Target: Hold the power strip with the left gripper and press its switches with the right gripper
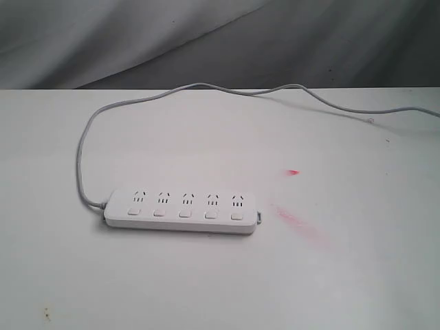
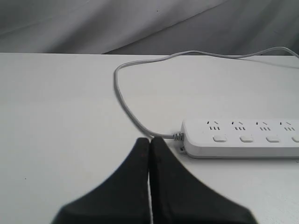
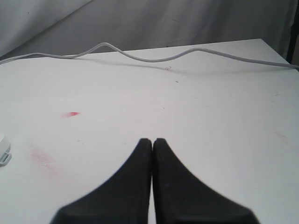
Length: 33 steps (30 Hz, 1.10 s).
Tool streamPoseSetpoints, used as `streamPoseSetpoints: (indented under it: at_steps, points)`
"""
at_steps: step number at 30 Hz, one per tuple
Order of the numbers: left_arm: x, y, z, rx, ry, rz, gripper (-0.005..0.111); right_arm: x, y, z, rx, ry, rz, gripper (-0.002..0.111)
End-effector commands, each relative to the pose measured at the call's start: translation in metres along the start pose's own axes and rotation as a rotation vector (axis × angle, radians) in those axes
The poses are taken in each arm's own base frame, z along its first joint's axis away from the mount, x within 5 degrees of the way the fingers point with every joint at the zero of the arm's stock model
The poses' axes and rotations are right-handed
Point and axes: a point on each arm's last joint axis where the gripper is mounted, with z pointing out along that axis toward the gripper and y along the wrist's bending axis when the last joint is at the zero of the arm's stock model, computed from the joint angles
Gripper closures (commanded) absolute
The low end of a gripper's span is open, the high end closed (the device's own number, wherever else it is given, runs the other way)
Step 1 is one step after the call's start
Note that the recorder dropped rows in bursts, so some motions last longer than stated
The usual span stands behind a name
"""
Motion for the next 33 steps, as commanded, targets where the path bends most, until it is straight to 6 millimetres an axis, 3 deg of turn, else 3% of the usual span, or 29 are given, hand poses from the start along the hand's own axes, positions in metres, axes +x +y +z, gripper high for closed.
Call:
streamPoseSetpoints:
  at_steps: [1,16,21,30,33]
  points:
    - [0.000,0.000,0.000,0.007,-0.013,-0.002,0.107,0.000,-0.001,0.000,0.009,-0.008,-0.004,0.108]
    - [0.000,0.000,0.000,0.006,-0.013,0.001,0.107,0.000,-0.001,0.000,0.009,-0.008,-0.004,0.108]
    - [-0.004,0.003,0.000,-0.034,-0.055,0.124,0.107,0.000,-0.001,0.000,0.009,-0.008,-0.004,0.108]
    - [-0.037,-0.004,-0.008,0.019,-0.433,0.123,0.107,0.000,-0.001,0.000,0.009,-0.008,-0.004,0.108]
    - [-0.045,-0.004,-0.012,0.042,-0.533,0.042,0.107,0.000,-0.001,0.000,0.009,-0.008,-0.004,0.108]
